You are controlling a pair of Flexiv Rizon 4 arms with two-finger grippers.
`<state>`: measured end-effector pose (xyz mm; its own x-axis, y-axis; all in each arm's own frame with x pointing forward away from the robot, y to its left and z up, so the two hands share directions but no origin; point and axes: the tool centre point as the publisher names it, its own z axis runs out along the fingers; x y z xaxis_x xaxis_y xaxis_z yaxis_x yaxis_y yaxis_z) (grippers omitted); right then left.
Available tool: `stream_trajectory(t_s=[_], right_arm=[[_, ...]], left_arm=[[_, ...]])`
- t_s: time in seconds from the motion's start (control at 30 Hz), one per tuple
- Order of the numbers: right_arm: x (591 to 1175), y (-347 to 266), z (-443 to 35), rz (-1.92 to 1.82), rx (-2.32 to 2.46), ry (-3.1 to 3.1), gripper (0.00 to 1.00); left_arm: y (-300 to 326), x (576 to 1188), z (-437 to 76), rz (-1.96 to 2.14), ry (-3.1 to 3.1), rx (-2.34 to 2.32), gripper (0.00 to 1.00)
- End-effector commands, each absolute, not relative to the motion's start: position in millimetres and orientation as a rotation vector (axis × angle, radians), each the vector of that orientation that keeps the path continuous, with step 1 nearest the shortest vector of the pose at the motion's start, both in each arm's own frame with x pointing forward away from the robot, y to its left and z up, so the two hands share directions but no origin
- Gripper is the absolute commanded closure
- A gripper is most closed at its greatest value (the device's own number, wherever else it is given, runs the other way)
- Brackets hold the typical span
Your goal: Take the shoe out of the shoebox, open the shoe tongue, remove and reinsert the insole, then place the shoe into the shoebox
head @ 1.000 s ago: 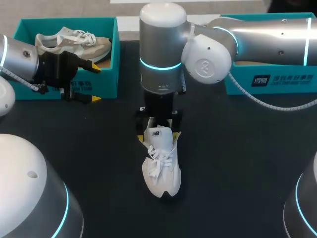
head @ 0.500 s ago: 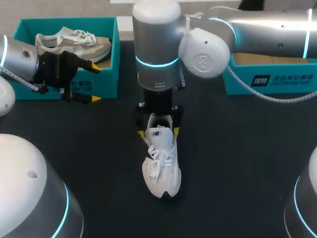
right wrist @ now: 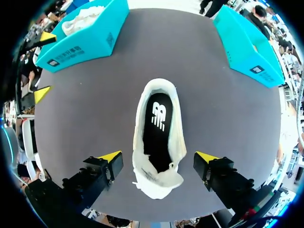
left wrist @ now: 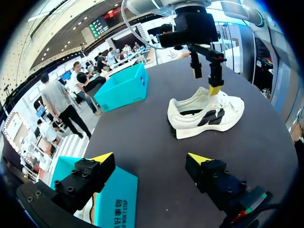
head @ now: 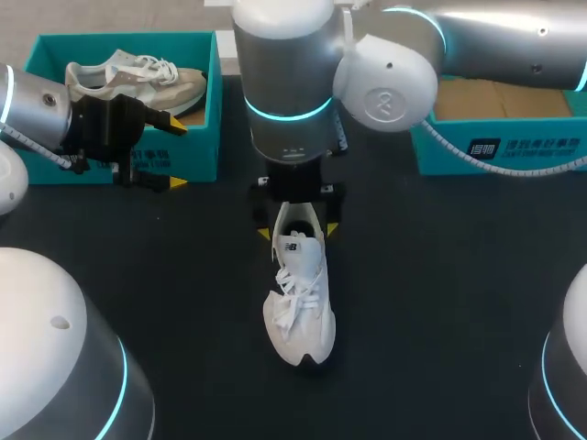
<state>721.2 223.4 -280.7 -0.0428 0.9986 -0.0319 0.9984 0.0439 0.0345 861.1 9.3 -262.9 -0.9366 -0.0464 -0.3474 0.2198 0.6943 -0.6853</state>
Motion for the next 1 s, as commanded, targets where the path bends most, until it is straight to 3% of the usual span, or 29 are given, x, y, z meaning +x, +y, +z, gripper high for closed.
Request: stream_trajectory(t_s=[0.03, 0.47, 0.5, 0.53, 0.57, 0.8, 1.0], right_arm=[[714, 224, -264, 0.017, 2.125, 2.229, 0.00], [667, 232, -271, -0.009, 2.245, 2.204, 0.00], [665, 232, -274, -0.006, 2.259, 2.204, 0.02], [663, 232, -279, -0.017, 2.273, 2.211, 0.25], [662, 232, -282, -0.034, 2.274, 2.218, 0.42], [666, 237, -299, -0.015, 2.297, 2.260, 0.57], [671, 231, -303, -0.035, 2.286, 2.269, 0.56]], left_arm=[[9, 860, -263, -1.098, 2.568, 0.135, 0.00], [9, 860, -263, -1.098, 2.568, 0.135, 0.00], [9, 860, -263, -1.098, 2.568, 0.135, 0.00], [9, 860, -263, -1.098, 2.568, 0.135, 0.00], [9, 860, -263, -1.098, 2.568, 0.135, 0.00], [9, 860, -263, -1.098, 2.568, 0.135, 0.00], [9, 860, -263, -1.098, 2.568, 0.135, 0.00]])
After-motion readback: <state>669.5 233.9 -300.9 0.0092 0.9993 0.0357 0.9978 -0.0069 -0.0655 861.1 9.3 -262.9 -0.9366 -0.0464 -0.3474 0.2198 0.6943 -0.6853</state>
